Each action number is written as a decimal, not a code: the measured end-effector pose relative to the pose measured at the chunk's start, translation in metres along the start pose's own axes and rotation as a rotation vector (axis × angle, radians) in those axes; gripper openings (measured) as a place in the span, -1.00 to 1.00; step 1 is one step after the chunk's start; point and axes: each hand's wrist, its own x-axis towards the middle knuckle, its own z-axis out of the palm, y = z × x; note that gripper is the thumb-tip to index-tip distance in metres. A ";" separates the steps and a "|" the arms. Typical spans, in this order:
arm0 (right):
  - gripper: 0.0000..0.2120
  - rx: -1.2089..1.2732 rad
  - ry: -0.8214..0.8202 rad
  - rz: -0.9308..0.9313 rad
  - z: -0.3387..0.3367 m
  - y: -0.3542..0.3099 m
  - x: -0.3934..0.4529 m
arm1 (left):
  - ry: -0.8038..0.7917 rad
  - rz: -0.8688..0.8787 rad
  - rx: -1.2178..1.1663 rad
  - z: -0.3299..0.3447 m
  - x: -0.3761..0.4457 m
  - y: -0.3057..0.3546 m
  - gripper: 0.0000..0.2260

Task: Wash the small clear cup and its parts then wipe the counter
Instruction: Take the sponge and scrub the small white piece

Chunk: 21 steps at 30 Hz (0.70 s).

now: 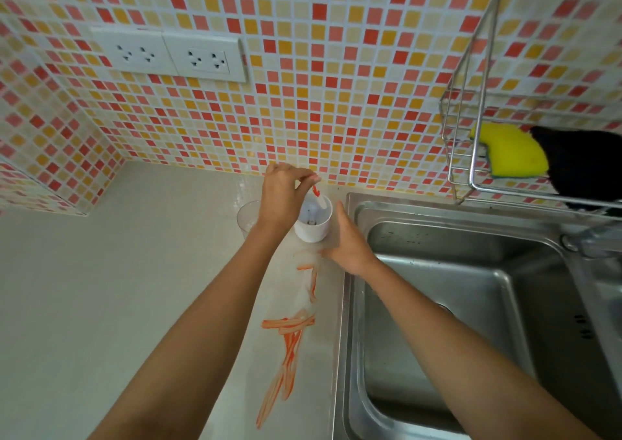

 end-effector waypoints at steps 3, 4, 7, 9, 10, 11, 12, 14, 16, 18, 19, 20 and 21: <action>-0.01 -0.083 0.020 0.023 -0.022 0.015 -0.040 | -0.027 -0.147 -0.172 -0.007 -0.022 0.016 -0.78; -0.05 -0.111 0.062 0.030 -0.028 0.023 -0.053 | -0.035 -0.200 -0.222 -0.007 -0.031 0.022 -0.79; -0.12 -0.141 0.163 0.066 -0.048 0.041 -0.091 | -0.089 -0.297 -0.290 -0.004 -0.059 0.046 -0.79; -0.18 -0.148 0.196 0.106 -0.061 0.048 -0.117 | -0.133 -0.334 -0.302 0.001 -0.076 0.065 -0.79; -0.23 -0.154 0.221 0.117 -0.068 0.050 -0.130 | -0.149 -0.350 -0.315 0.003 -0.083 0.074 -0.78; -0.27 -0.158 0.246 0.124 -0.074 0.053 -0.144 | -0.161 -0.363 -0.336 0.006 -0.090 0.083 -0.77; -0.31 -0.164 0.273 0.126 -0.081 0.054 -0.156 | -0.172 -0.369 -0.358 0.009 -0.097 0.092 -0.76; -0.41 -0.174 0.345 0.123 -0.096 0.057 -0.176 | -0.195 -0.372 -0.391 0.016 -0.106 0.109 -0.77; -0.56 -0.157 0.451 0.088 -0.113 0.054 -0.190 | -0.218 -0.364 -0.408 0.021 -0.113 0.127 -0.81; -0.74 -0.140 0.596 0.016 -0.134 0.042 -0.201 | -0.240 -0.356 -0.417 0.025 -0.117 0.144 -0.82; -0.80 -0.143 0.668 -0.037 -0.146 0.031 -0.205 | -0.253 -0.351 -0.407 0.027 -0.118 0.150 -0.82; -0.83 -0.144 0.724 -0.095 -0.159 0.019 -0.209 | -0.268 -0.347 -0.396 0.030 -0.119 0.156 -0.83; -0.85 -0.144 0.767 -0.152 -0.171 0.006 -0.211 | -0.278 -0.345 -0.391 0.032 -0.120 0.162 -0.83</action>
